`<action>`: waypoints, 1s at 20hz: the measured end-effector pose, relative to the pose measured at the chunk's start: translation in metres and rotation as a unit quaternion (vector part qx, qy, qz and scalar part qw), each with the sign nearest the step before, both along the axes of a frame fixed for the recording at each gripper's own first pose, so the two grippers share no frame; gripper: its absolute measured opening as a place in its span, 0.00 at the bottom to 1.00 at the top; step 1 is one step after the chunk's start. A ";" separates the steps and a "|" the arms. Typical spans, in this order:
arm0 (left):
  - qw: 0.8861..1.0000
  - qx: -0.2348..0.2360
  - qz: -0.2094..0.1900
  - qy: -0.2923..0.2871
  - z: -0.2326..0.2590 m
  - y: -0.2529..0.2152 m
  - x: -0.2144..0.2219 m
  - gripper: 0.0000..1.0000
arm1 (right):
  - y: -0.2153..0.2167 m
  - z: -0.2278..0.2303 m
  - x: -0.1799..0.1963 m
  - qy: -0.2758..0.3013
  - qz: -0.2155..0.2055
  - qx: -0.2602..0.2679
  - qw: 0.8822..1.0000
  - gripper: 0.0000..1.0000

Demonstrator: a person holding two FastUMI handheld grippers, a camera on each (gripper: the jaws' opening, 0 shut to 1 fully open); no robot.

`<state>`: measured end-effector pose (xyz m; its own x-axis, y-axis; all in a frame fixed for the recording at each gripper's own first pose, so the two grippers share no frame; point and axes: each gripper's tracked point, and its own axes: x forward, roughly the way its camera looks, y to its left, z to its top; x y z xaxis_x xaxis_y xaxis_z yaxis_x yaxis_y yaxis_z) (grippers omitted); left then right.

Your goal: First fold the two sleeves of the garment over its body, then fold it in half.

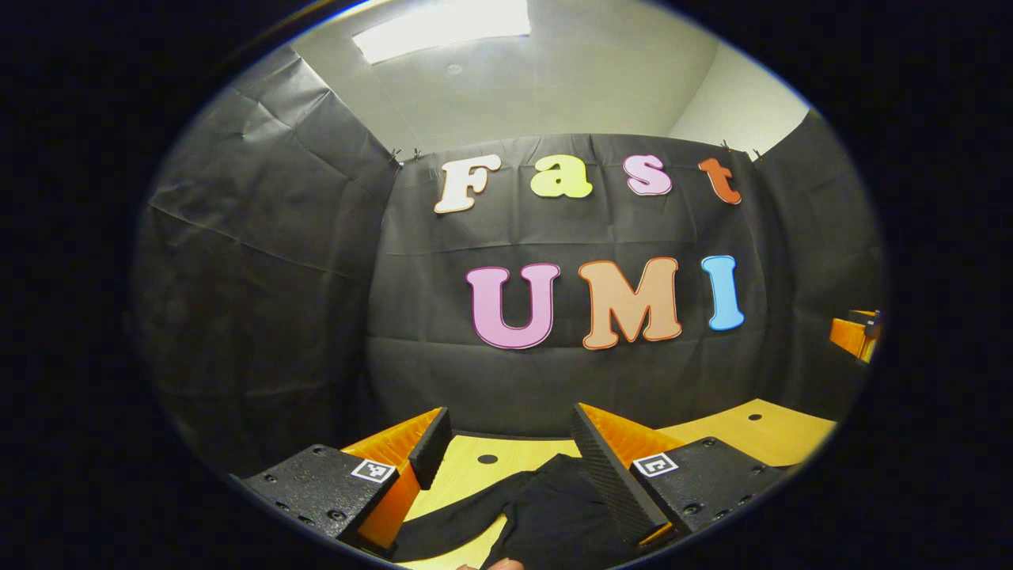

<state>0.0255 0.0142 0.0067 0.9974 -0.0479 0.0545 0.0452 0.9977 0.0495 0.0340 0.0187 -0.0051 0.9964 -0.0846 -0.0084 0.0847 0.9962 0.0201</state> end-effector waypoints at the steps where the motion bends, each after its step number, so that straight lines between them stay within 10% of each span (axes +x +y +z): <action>1: 1.000 0.000 -0.001 0.001 -0.002 0.000 0.001 0.93 | 0.000 0.002 0.000 -0.003 0.001 -0.001 1.000 0.98; 20: 1.000 0.006 -0.002 0.008 -0.007 0.001 0.017 0.93 | -0.002 0.013 0.015 -0.009 0.002 -0.038 0.999 0.97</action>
